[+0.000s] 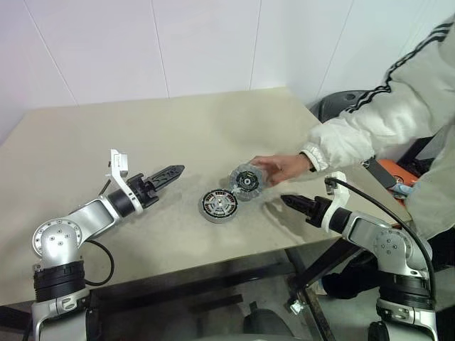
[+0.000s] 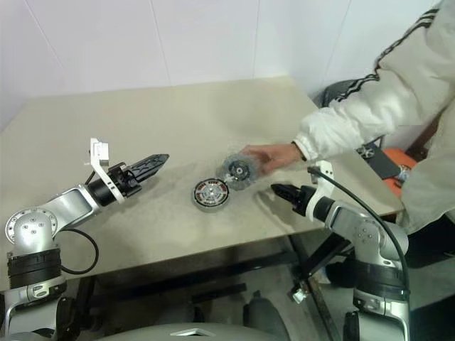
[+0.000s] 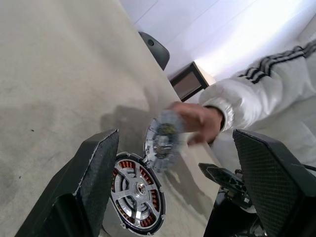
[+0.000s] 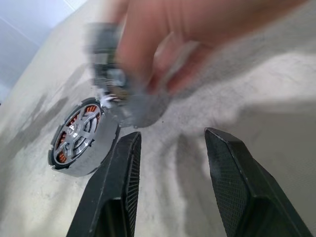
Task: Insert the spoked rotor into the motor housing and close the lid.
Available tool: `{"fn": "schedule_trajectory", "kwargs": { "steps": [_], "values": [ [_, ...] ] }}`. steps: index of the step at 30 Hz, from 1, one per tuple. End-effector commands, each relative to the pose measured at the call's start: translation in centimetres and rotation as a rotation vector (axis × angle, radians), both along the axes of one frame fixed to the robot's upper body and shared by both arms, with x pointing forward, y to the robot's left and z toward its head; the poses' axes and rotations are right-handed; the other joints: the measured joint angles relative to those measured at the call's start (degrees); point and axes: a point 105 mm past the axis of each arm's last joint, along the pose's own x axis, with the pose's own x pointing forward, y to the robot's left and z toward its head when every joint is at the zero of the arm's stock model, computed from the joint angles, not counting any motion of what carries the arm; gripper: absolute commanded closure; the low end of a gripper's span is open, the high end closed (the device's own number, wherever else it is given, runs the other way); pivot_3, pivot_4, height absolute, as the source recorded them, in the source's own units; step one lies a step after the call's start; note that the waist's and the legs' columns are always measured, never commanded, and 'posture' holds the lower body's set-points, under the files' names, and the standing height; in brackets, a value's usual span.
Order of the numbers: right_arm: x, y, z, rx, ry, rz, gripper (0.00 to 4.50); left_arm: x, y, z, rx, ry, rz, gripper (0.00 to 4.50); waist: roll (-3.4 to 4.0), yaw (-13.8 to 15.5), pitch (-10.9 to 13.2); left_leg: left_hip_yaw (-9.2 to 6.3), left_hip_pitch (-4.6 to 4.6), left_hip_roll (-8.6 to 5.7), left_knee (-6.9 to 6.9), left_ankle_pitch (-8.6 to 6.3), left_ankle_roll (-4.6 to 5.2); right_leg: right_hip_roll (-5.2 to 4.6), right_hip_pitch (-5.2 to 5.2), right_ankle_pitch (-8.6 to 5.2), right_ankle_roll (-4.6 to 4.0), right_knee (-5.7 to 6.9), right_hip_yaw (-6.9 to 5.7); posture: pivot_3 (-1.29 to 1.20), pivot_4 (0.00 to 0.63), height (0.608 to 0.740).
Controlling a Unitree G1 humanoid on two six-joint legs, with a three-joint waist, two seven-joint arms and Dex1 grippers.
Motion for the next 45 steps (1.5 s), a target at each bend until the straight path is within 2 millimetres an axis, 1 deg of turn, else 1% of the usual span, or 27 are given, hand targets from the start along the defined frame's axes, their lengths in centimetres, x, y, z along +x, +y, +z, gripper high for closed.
{"fn": "schedule_trajectory", "kwargs": {
  "steps": [1,6,8,10,12,15,17,19,21,25,29,33,36,41,45],
  "values": [
    [-0.2,0.6,1.1,0.018,-0.037,0.014,2.39,0.2,-0.2,1.0,0.005,-0.042,-0.011,0.59,0.00,0.0,0.0,0.00,0.00,0.01,0.00,0.00,0.00,0.00,0.00,0.00,0.00,0.00,0.00,0.00,0.000,0.740],
    [-0.1,1.2,1.1,0.066,-0.023,0.000,2.39,0.3,-0.2,0.9,0.006,-0.037,-0.006,0.59,0.00,0.0,0.0,0.00,0.00,0.01,0.00,0.00,0.00,0.00,0.00,0.00,0.00,0.00,0.00,0.00,0.000,0.740],
    [0.2,2.0,1.2,0.119,-0.010,-0.004,2.39,0.3,-0.2,0.8,0.007,-0.034,-0.004,0.59,0.00,-0.1,0.0,0.00,0.00,0.01,0.00,0.00,0.00,0.00,0.00,0.00,0.00,0.01,0.00,0.00,0.000,0.740],
    [0.6,3.4,1.0,0.193,0.027,-0.013,2.39,0.4,-0.3,0.7,0.007,-0.031,-0.004,0.59,0.00,-0.2,0.0,0.00,0.01,0.03,0.00,0.00,0.00,0.01,0.00,0.00,0.00,0.03,0.00,0.00,0.000,0.740],
    [0.8,4.2,0.8,0.221,0.052,-0.015,2.39,0.4,-0.3,0.6,0.007,-0.029,-0.005,0.59,0.01,-0.2,0.0,0.00,0.02,0.06,0.01,0.00,0.00,0.04,-0.01,0.01,0.00,0.06,0.01,0.00,0.000,0.740],
    [1.3,6.2,-0.4,0.236,0.118,-0.018,2.39,0.5,-0.5,0.5,0.007,-0.028,-0.006,0.59,0.01,-0.1,0.0,-0.03,0.00,0.06,0.00,0.00,0.00,0.02,-0.01,0.01,0.00,0.04,-0.02,0.00,0.000,0.740],
    [1.7,6.7,-1.0,0.236,0.143,-0.031,2.39,0.5,-0.6,0.6,0.007,-0.028,-0.006,0.59,0.01,-0.1,0.0,-0.01,-0.01,0.05,-0.01,0.00,0.00,-0.01,-0.01,0.01,0.00,0.03,-0.02,0.00,0.000,0.740],
    [2.1,6.7,-1.6,0.233,0.169,-0.061,2.39,0.4,-0.6,0.6,0.007,-0.028,-0.006,0.59,0.01,-0.1,0.0,-0.01,-0.04,0.04,0.00,0.00,0.00,-0.03,-0.03,0.01,0.00,0.02,-0.02,0.00,0.000,0.740],
    [2.7,6.0,-2.7,0.213,0.206,-0.116,2.39,0.3,-0.5,0.5,0.011,-0.025,0.000,0.59,0.01,-0.1,0.0,0.00,-0.04,0.03,0.00,0.00,0.00,-0.05,-0.03,0.01,0.00,0.02,-0.01,0.00,0.000,0.740],
    [3.0,5.4,-3.5,0.199,0.226,-0.158,2.39,0.1,-0.3,0.3,0.014,-0.019,0.009,0.59,0.02,-0.2,0.0,-0.01,-0.01,0.04,0.00,0.00,0.00,-0.03,-0.01,0.01,0.01,0.03,-0.01,0.00,0.000,0.740],
    [3.0,6.0,-3.7,0.196,0.219,-0.147,2.39,0.0,-0.1,0.1,0.022,-0.011,0.018,0.59,0.02,-0.2,0.0,-0.01,0.02,0.05,0.04,0.00,0.00,-0.03,0.02,0.01,0.01,0.05,-0.01,0.00,0.000,0.740],
    [3.1,7.1,-2.9,0.239,0.192,-0.121,2.39,0.0,-0.1,0.1,0.024,-0.009,0.021,0.59,0.02,-0.2,0.0,-0.01,0.02,0.05,0.06,0.00,0.00,-0.03,0.03,0.02,0.02,0.05,-0.01,0.00,0.000,0.740],
    [3.2,7.6,-2.8,0.261,0.186,-0.118,2.39,0.1,-0.2,0.0,0.026,-0.008,0.019,0.59,0.03,-0.3,0.0,-0.01,0.02,0.05,0.04,0.00,0.00,-0.02,0.02,0.03,0.03,0.05,-0.01,0.00,0.000,0.740],
    [3.9,8.2,-3.7,0.278,0.207,-0.134,2.39,0.2,-0.4,-0.3,0.031,0.001,0.014,0.59,0.02,-0.4,0.0,-0.01,0.02,0.07,-0.01,0.00,0.00,0.00,-0.01,0.03,0.04,0.05,-0.01,0.00,0.000,0.740],
    [4.6,8.2,-4.7,0.274,0.231,-0.164,2.39,0.2,-0.4,-0.4,0.033,0.005,0.013,0.59,-0.02,-0.7,0.0,0.00,0.12,0.08,0.04,0.00,0.00,0.00,0.09,0.03,0.02,0.06,0.00,0.00,0.000,0.740]
  ]
}}
